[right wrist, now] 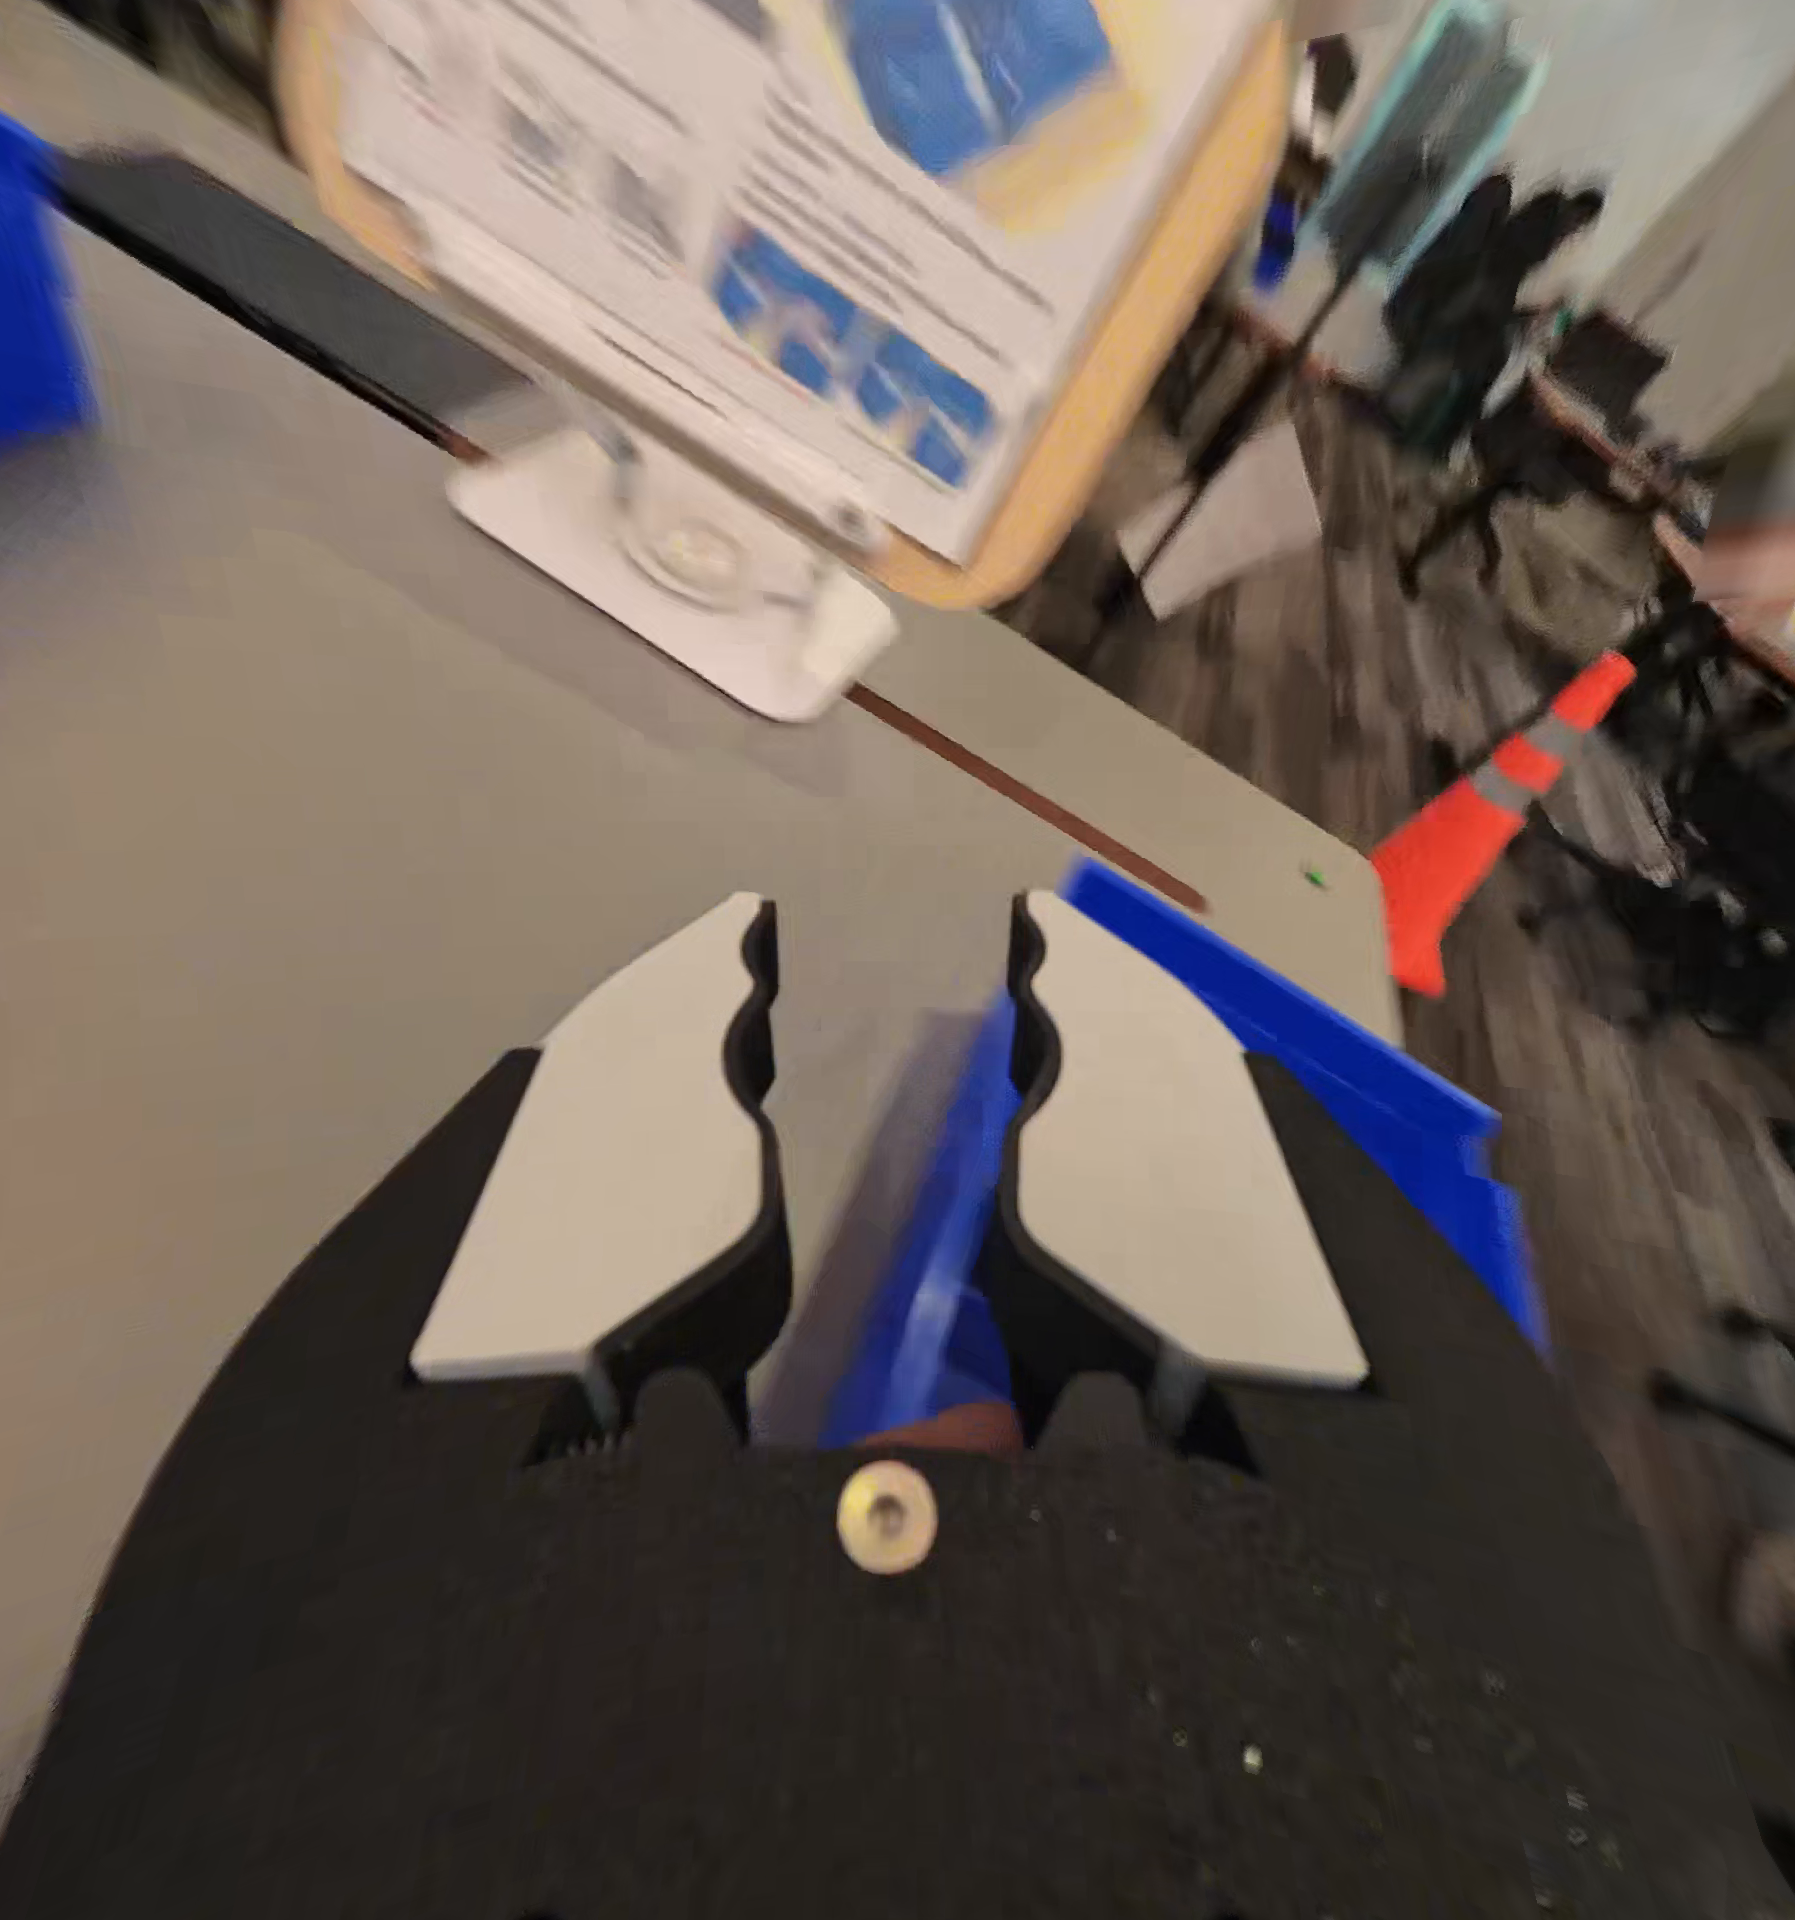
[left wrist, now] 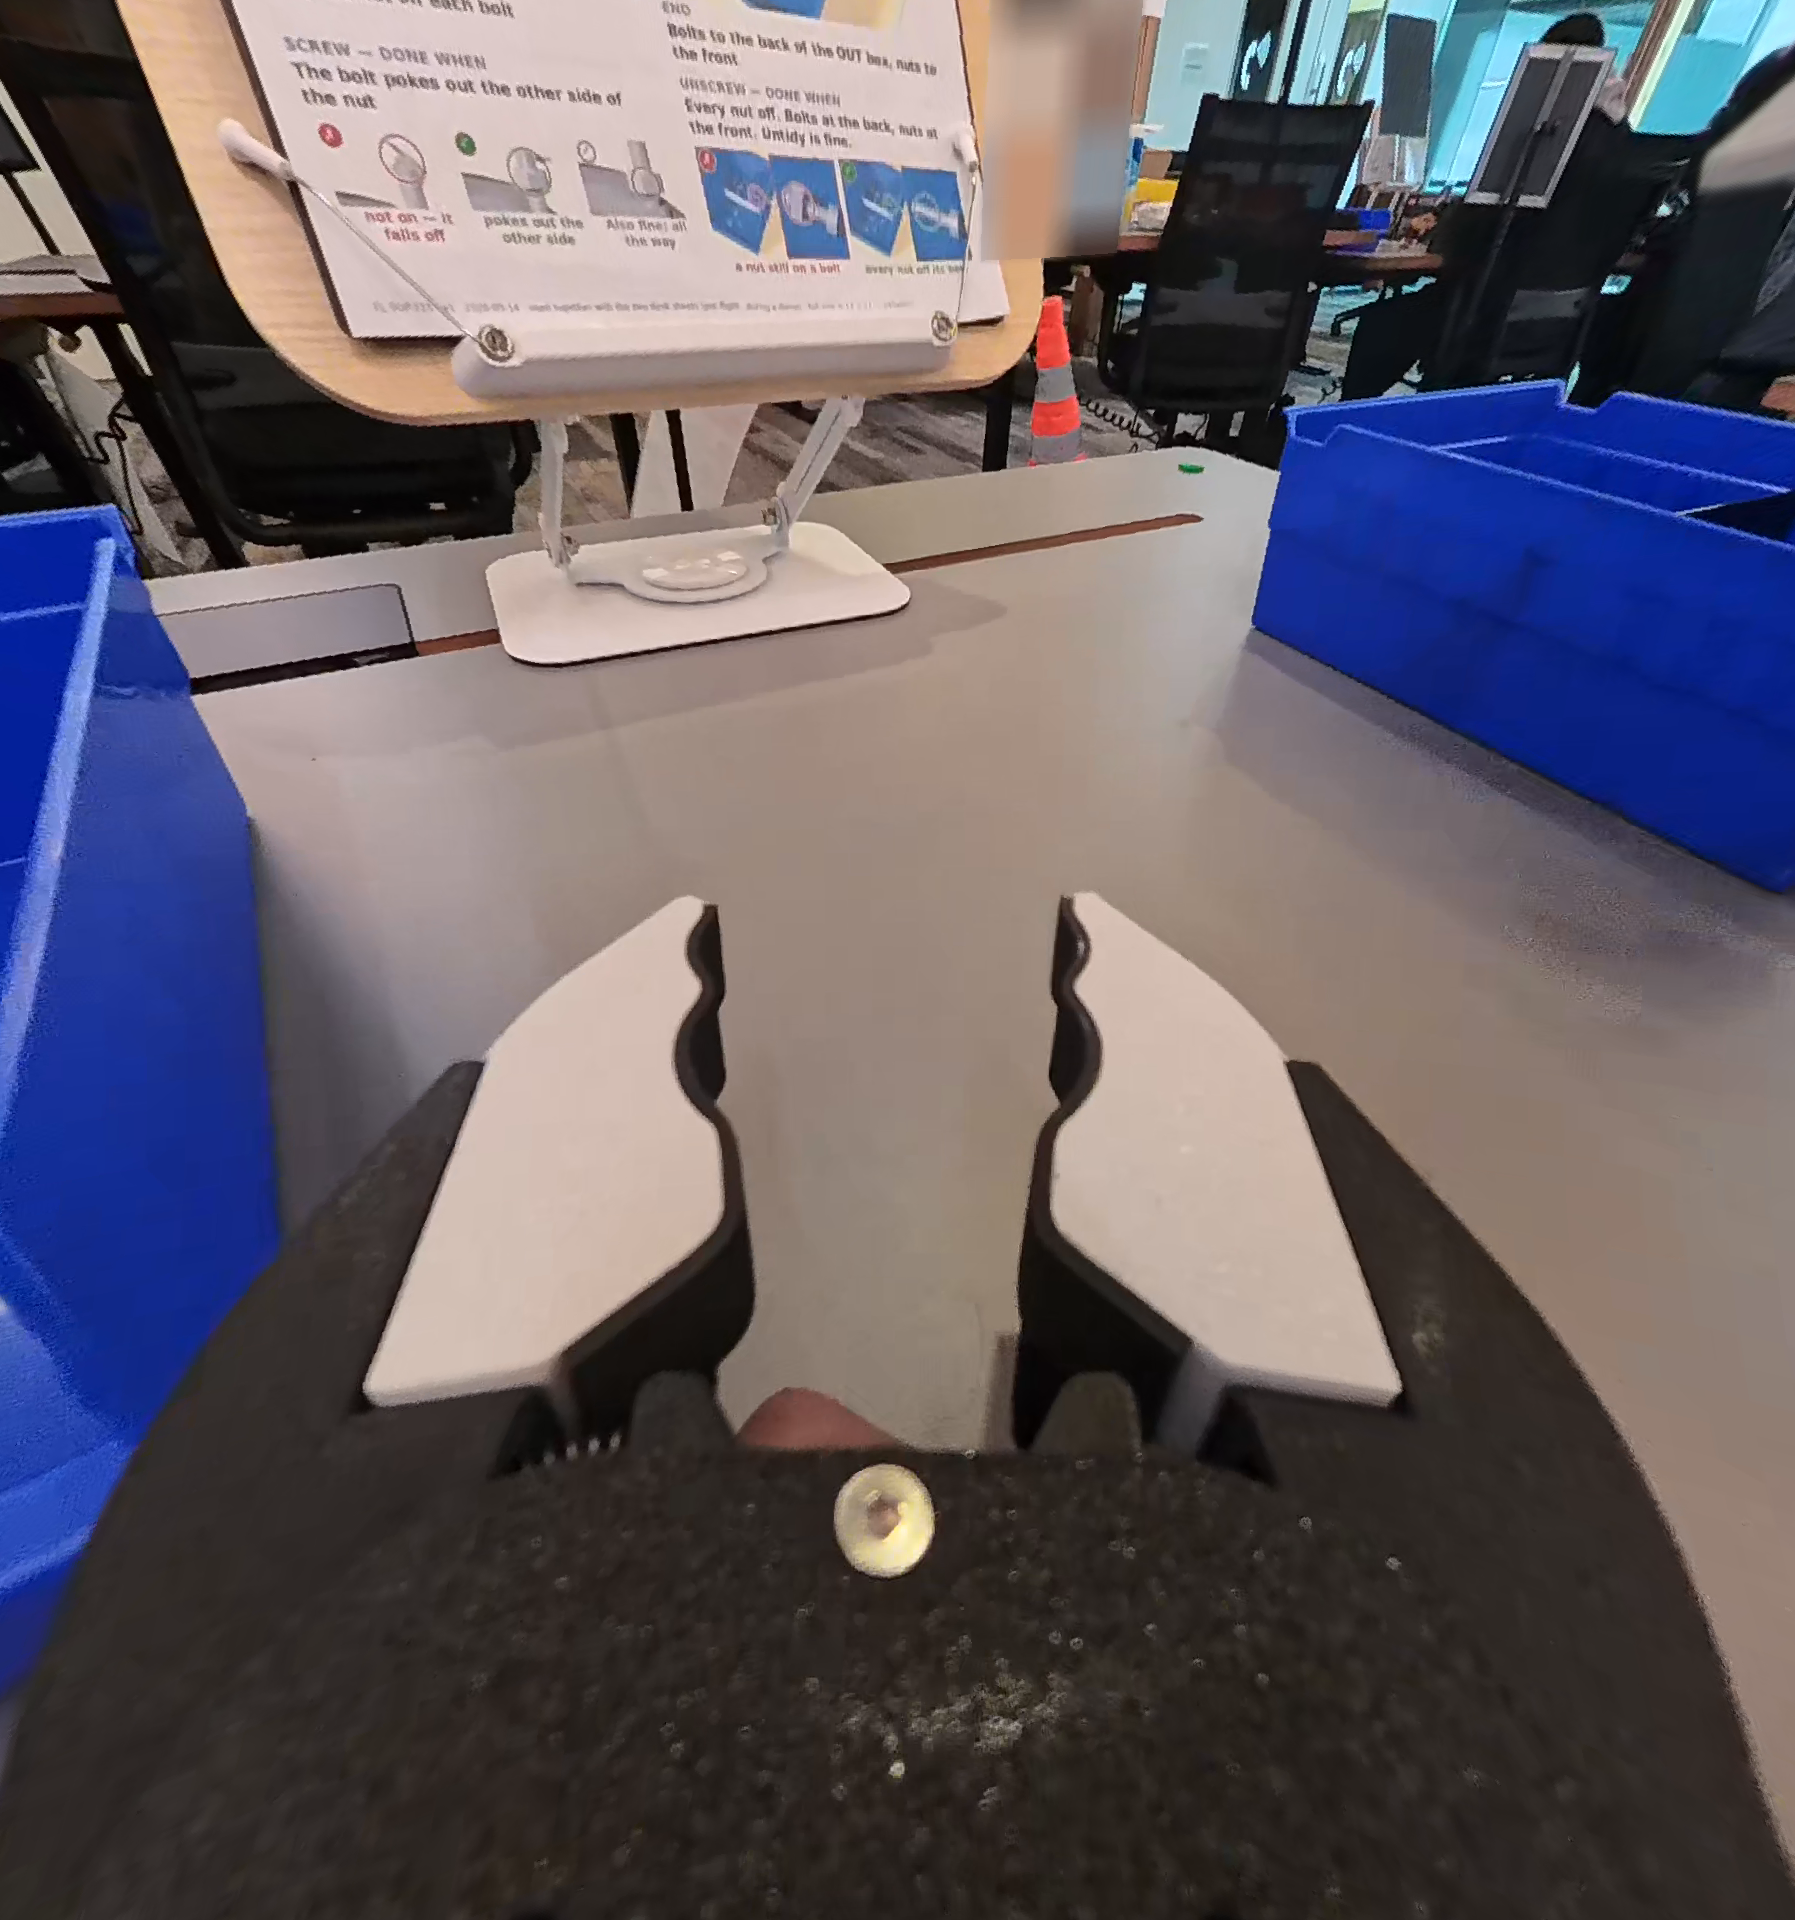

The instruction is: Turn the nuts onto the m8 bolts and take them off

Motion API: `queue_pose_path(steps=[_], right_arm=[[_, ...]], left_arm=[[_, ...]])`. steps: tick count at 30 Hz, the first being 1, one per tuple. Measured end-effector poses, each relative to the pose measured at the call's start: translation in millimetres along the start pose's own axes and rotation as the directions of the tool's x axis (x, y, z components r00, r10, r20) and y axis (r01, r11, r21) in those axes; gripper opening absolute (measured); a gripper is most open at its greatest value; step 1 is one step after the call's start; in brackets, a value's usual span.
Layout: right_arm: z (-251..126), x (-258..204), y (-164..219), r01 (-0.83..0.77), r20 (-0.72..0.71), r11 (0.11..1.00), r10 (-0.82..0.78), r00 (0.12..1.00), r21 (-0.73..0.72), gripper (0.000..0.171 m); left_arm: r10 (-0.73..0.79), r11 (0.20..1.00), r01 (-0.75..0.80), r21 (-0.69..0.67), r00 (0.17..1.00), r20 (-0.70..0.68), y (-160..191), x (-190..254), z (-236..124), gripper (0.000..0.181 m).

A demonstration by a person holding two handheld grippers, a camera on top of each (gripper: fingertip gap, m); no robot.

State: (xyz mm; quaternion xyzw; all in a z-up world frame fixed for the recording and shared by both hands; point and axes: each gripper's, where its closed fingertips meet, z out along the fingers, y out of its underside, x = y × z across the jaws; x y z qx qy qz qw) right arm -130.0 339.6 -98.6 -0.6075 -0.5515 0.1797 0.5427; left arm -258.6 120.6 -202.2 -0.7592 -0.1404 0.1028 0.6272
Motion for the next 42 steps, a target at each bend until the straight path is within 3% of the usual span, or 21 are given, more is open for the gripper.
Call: queue_pose_path(steps=[3,7,22,25,28,30,33,38,40,42], right_arm=[[-2.5,-71.6,15.1,-0.102,0.007,0.993,0.101,0.995,0.068,0.048],[4.1,-121.0,42.4,-0.237,0.001,0.968,0.238,0.971,0.087,0.055],[14.1,-150.9,70.6,-0.31,0.134,0.951,0.307,0.942,0.003,0.056],[12.9,-151.9,67.4,-0.303,0.149,0.953,0.299,0.943,0.004,0.055],[9.3,-144.4,60.6,-0.293,0.146,0.956,0.286,0.947,0.027,0.054],[6.9,-140.0,57.4,-0.293,0.155,0.955,0.285,0.946,0.036,0.053],[4.0,-133.2,55.2,-0.302,0.156,0.952,0.292,0.944,0.043,0.051],[2.1,-131.8,54.8,-0.31,0.158,0.95,0.301,0.941,0.04,0.049],[0.4,-133.2,55.3,-0.292,0.149,0.956,0.283,0.947,0.036,0.049],[-3.3,-133.3,58.2,-0.262,0.127,0.965,0.257,0.958,0.023,0.049]], left_arm=[[-0.004,1.0,0.003,0.017,1.0,0.014,-1.2,-2.5,1.6,0.061],[-0.016,0.999,0.015,0.029,0.999,0.03,-2.6,-5.7,1.3,0.061],[0.028,0.999,-0.03,0.031,0.999,0.042,-2.7,-1.9,0.9,0.058],[0.057,0.998,-0.056,0.026,0.998,-0.023,-14.0,3.0,-10.7,0.056],[0.207,0.978,-0.209,-0.02,0.975,-0.083,-45.0,-10.6,-41.0,0.056],[0.359,0.927,-0.369,-0.071,0.925,-0.123,-65.3,-36.5,-59.3,0.056],[0.539,0.77,-0.593,-0.234,0.802,-0.258,-72.1,-90.4,-69.7,0.059],[0.509,0.547,-0.73,-0.409,0.678,-0.53,-48.8,-168.8,-51.4,0.06],[0.528,0.424,-0.806,-0.413,0.59,-0.61,-32.1,-194.3,-35.6,0.061],[0.483,0.359,-0.855,-0.375,0.514,-0.709,-12.6,-202.9,-23.8,0.055]])
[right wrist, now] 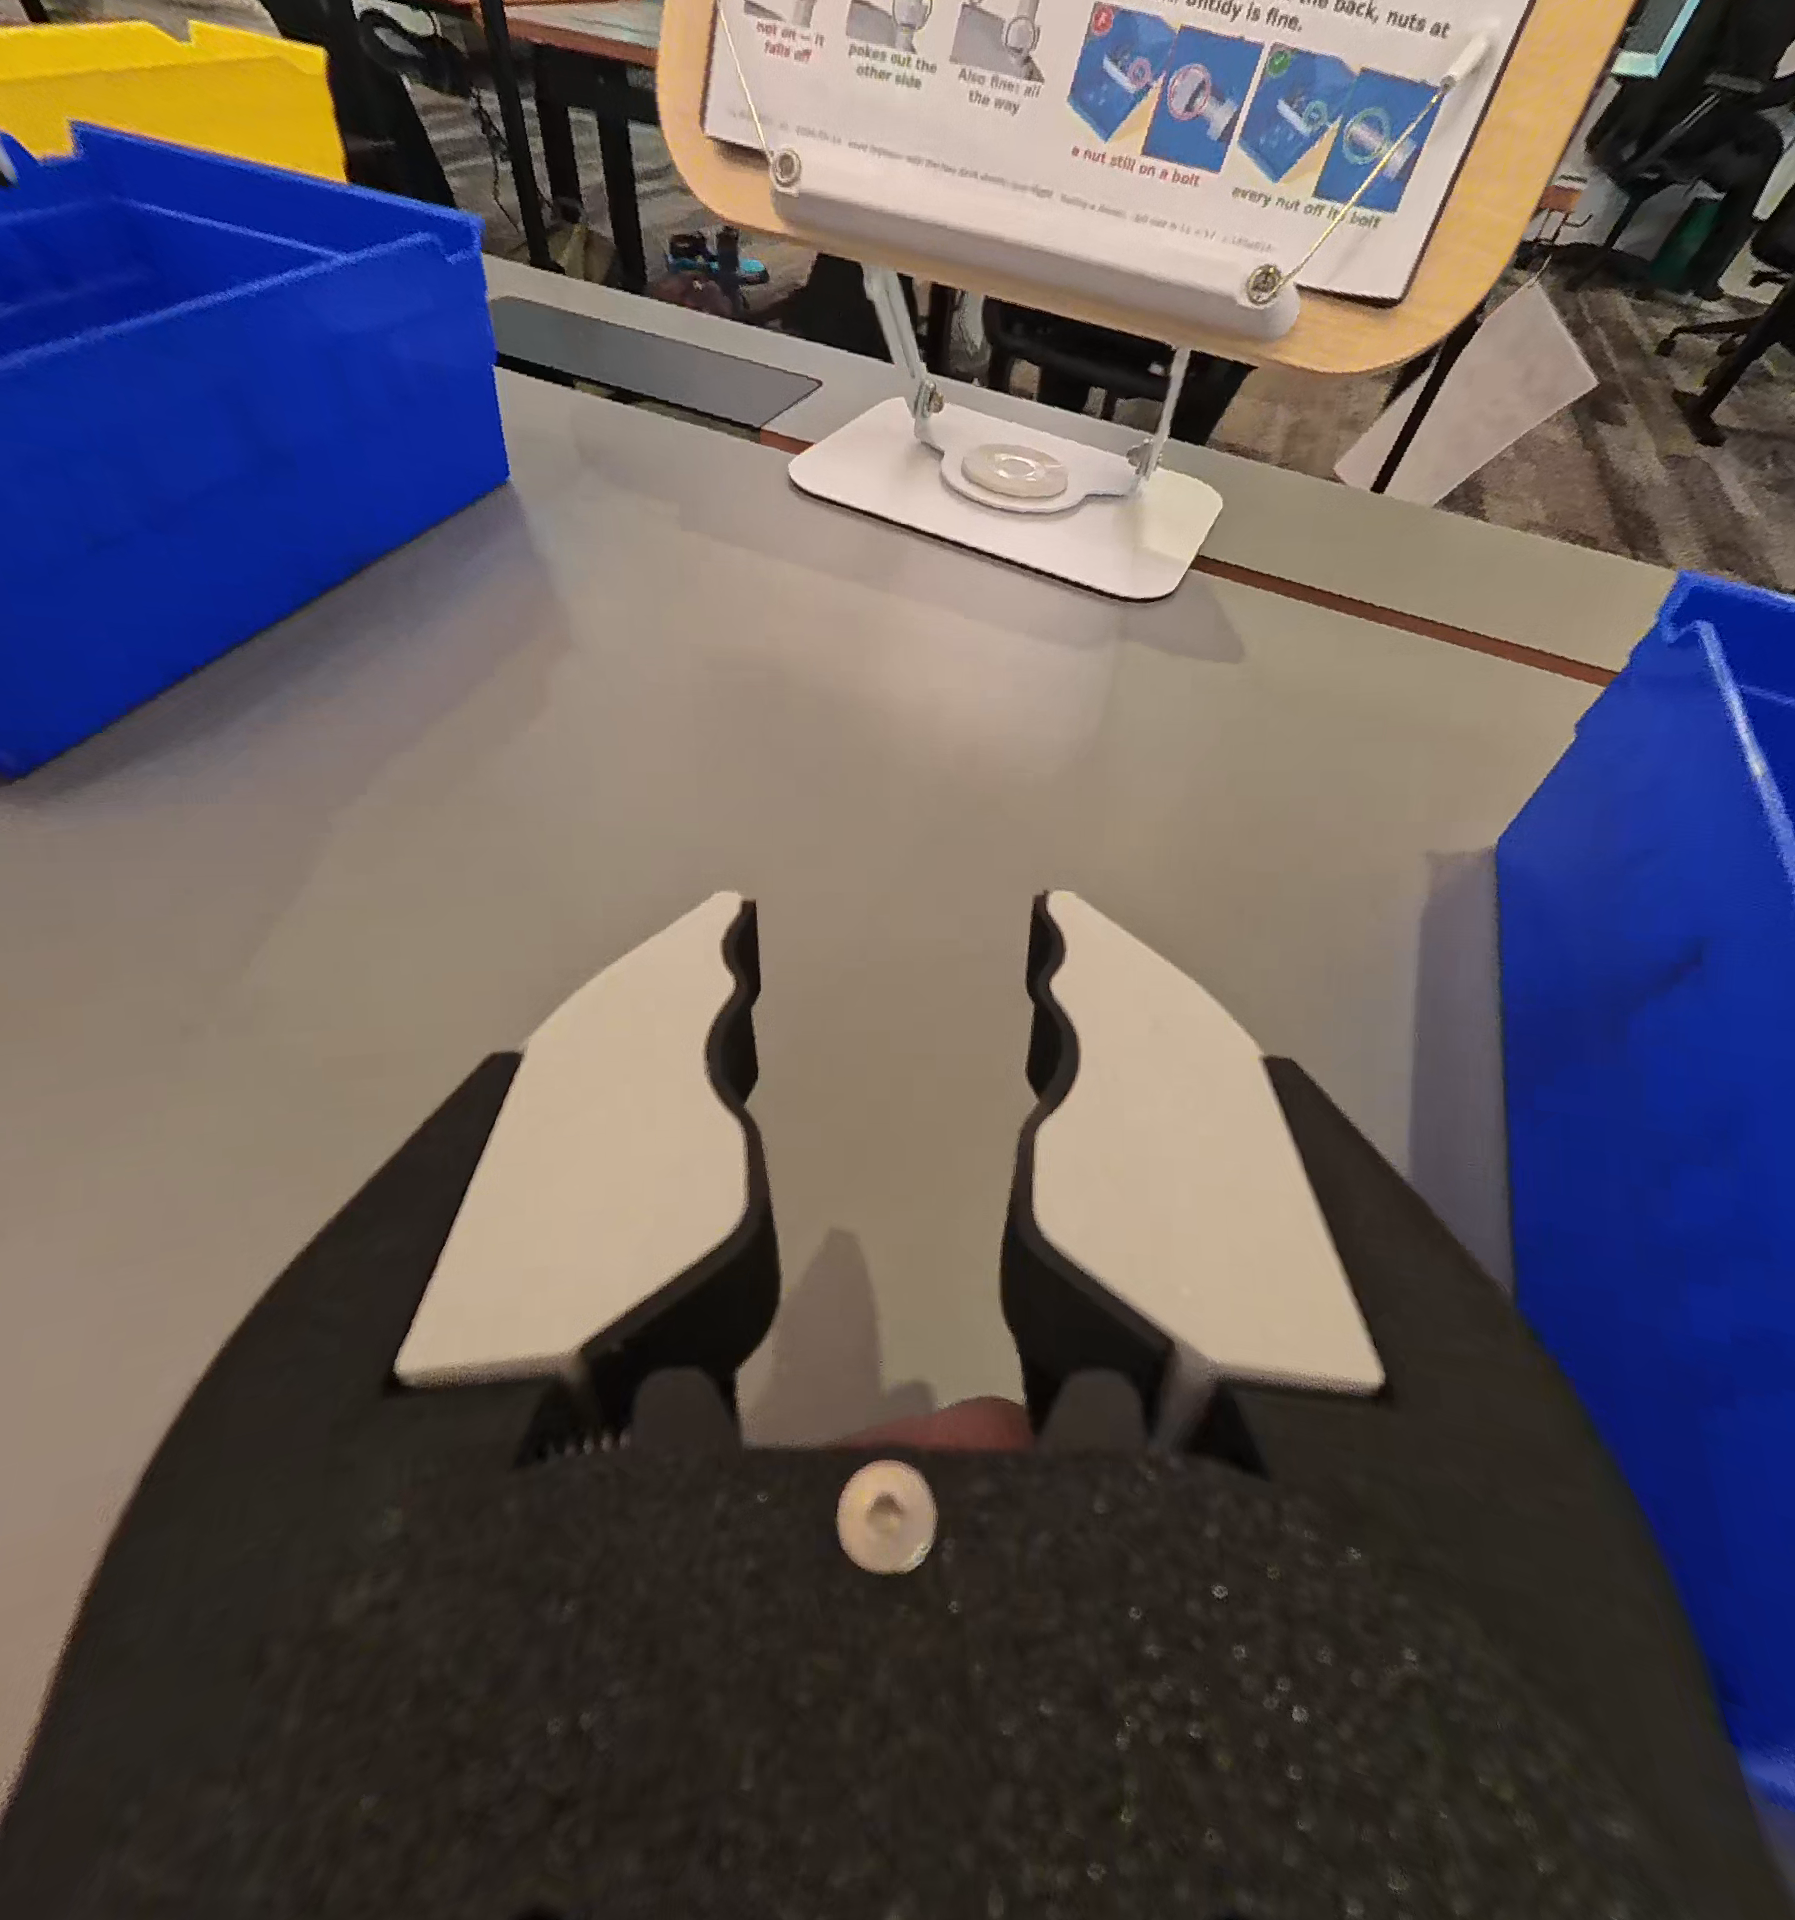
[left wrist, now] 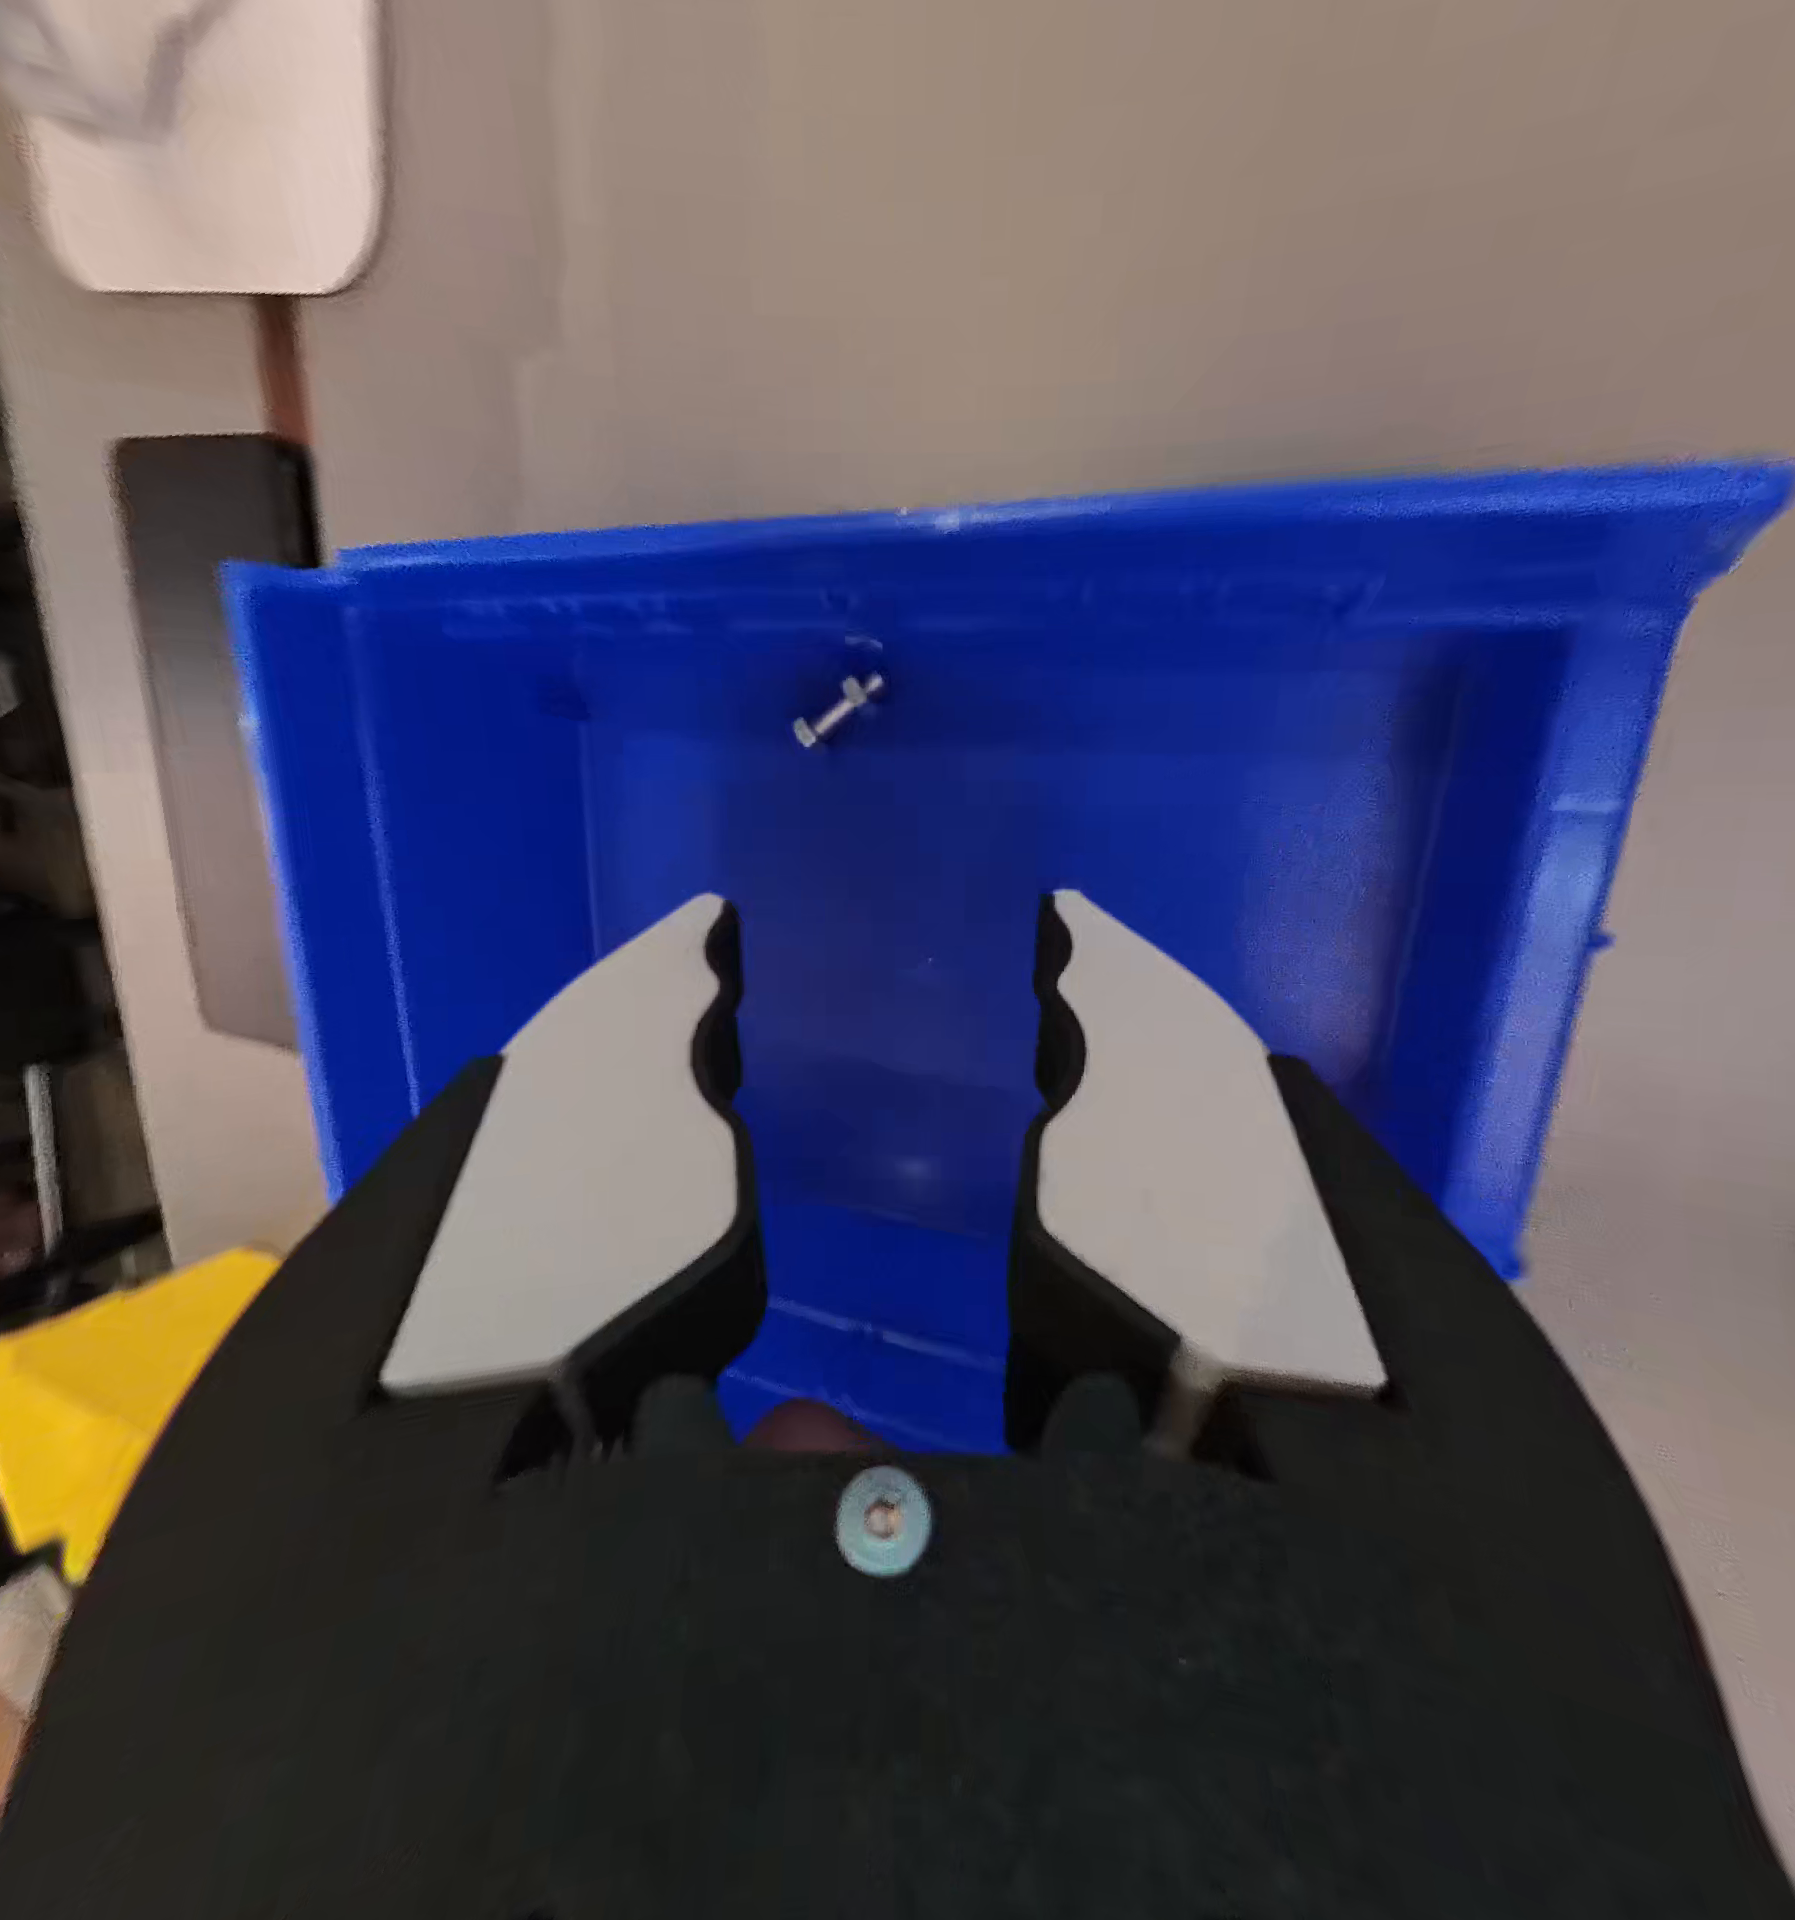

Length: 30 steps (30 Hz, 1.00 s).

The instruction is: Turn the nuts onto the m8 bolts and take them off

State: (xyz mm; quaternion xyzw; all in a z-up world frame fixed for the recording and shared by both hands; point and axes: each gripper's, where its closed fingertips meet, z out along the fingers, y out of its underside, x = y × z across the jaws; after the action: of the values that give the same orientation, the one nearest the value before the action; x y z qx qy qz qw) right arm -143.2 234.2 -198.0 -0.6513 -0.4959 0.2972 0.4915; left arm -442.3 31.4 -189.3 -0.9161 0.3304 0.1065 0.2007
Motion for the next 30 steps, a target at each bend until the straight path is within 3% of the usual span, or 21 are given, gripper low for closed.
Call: queue_pose_path(steps=[5,14,20,30], right_arm=[[-16.2,9.3,6.6,0.029,-0.074,0.999,-0.032,0.997,-0.038,0.049],[-29.0,21.2,10.1,-0.02,-0.14,0.997,0.01,0.99,-0.075,0.047],[-24.1,15.3,3.2,0.024,-0.138,0.996,-0.037,0.99,-0.09,0.046],[-16.2,9.3,5.0,0.047,-0.124,0.993,-0.061,0.99,-0.112,0.043]], left_arm=[[0.135,0.987,-0.145,-0.072,0.982,-0.131,14.9,-14.3,45.8,0.049],[0.116,0.993,-0.121,-0.004,0.96,-0.253,5.3,-21.4,86.5,0.049],[0.142,0.99,-0.13,0.059,0.947,-0.289,-0.7,-15.4,100.8,0.039],[0.147,0.989,-0.142,0.041,0.909,-0.391,7.4,-7.8,109.1,0.027]])
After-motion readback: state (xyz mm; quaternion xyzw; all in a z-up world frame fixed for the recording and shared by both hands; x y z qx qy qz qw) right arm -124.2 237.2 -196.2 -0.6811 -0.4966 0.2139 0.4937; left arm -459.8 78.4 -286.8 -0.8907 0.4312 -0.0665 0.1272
